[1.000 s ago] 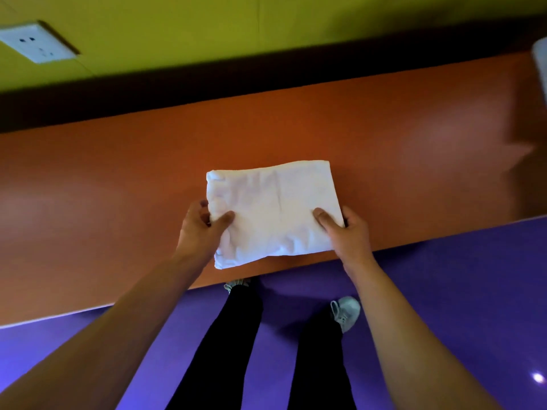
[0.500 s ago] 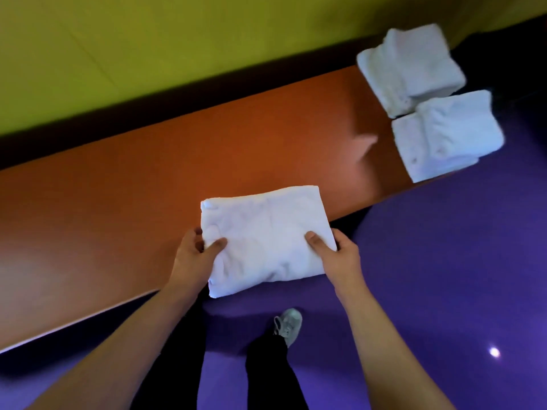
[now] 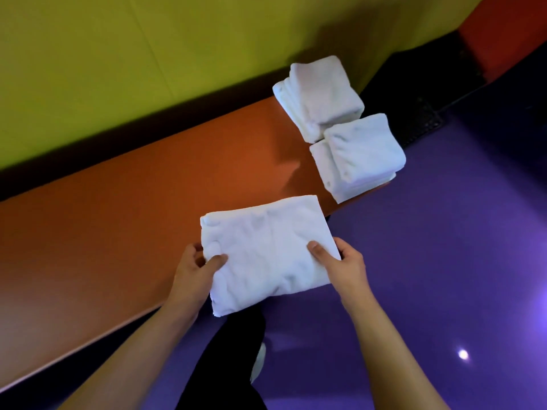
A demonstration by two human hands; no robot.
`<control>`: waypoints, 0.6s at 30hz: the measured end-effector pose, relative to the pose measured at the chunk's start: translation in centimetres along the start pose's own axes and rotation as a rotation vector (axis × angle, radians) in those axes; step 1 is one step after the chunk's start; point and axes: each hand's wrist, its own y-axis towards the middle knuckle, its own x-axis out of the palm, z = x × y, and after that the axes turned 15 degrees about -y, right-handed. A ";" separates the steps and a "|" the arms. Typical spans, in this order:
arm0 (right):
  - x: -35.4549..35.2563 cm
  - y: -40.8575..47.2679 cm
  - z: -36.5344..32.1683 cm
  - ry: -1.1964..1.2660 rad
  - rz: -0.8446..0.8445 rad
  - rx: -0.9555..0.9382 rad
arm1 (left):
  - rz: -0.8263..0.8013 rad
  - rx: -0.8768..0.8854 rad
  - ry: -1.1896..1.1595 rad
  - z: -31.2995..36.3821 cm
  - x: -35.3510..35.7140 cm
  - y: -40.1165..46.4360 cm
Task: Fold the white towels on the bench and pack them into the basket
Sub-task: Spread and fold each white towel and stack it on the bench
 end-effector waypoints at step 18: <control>-15.6 15.2 -10.7 -0.111 0.029 -0.032 | -0.130 -0.041 -0.150 10.8 19.7 8.2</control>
